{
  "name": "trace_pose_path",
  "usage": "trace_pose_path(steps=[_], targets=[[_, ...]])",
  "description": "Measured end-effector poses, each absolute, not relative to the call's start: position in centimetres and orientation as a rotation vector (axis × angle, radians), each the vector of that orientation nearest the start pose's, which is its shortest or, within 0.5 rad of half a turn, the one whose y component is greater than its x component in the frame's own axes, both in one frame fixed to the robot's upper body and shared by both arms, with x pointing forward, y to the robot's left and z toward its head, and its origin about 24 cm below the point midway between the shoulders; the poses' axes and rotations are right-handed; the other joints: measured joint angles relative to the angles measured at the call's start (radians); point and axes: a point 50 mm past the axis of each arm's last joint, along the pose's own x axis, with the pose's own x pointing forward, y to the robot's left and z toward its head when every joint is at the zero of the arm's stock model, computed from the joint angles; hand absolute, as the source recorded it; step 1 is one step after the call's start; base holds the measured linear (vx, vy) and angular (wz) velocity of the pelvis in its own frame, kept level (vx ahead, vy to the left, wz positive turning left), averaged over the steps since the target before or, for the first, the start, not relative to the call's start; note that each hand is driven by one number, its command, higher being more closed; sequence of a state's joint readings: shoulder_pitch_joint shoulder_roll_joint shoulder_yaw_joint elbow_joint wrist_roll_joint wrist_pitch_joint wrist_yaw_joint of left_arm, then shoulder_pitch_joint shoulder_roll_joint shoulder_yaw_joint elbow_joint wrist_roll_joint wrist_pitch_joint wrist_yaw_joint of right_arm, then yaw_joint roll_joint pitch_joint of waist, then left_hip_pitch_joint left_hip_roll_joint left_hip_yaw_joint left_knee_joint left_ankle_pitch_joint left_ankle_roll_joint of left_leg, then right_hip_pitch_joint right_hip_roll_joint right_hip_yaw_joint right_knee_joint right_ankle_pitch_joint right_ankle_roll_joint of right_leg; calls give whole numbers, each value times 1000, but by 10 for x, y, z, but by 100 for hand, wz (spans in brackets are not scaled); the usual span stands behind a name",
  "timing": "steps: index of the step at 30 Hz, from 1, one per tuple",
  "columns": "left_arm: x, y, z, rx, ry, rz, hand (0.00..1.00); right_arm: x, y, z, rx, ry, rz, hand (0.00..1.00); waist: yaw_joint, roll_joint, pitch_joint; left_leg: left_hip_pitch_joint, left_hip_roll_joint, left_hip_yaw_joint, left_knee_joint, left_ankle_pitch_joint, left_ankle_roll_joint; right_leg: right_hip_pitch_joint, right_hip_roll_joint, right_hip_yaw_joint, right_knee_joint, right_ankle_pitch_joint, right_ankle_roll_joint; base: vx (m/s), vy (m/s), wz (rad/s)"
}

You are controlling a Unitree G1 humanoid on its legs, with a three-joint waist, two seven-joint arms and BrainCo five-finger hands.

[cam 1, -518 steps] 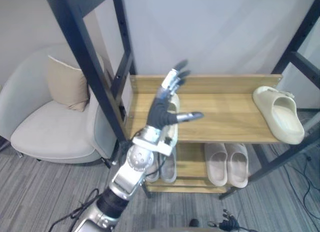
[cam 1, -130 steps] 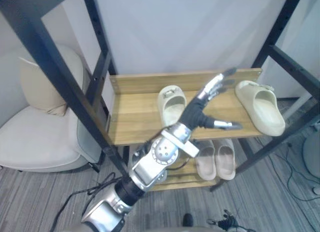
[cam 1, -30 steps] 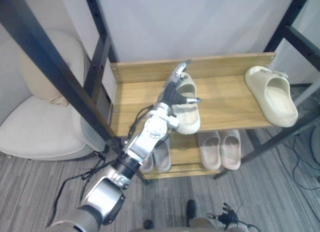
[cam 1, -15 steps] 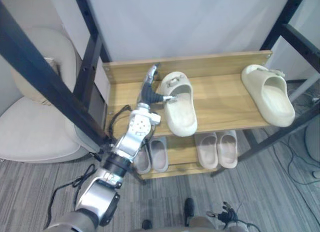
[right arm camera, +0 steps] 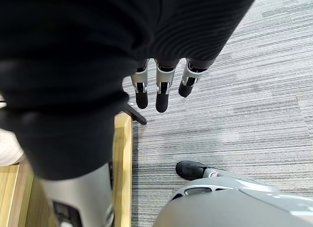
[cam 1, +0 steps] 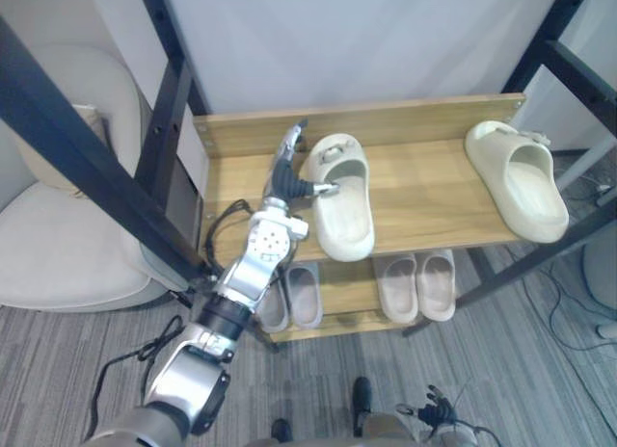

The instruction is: Organize the slippers on the shoe rack

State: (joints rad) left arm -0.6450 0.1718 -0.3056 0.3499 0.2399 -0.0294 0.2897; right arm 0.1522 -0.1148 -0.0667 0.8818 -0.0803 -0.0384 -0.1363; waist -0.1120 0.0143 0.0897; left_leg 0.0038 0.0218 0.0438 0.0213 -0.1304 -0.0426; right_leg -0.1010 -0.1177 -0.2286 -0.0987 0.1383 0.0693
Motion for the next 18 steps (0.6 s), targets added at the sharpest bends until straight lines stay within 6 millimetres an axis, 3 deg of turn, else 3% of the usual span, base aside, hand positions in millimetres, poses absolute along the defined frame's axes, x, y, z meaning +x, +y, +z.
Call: trace_pose_path(steps=[9,18], targets=[[359,91,161,561,-438,-48,100,104,-214,-146,-203,978,-227,0,-4,4,6,0,-1,0,-1,0,0,-1,-1,0,0,0,0,0,0,0],[357,82,164,575,-459,-97,100,105,-214,-145,-202,976,-228,0,-4,7,9,1,-5,0,0,1,1,0,-6,-1,0,0,0,0,0,0]])
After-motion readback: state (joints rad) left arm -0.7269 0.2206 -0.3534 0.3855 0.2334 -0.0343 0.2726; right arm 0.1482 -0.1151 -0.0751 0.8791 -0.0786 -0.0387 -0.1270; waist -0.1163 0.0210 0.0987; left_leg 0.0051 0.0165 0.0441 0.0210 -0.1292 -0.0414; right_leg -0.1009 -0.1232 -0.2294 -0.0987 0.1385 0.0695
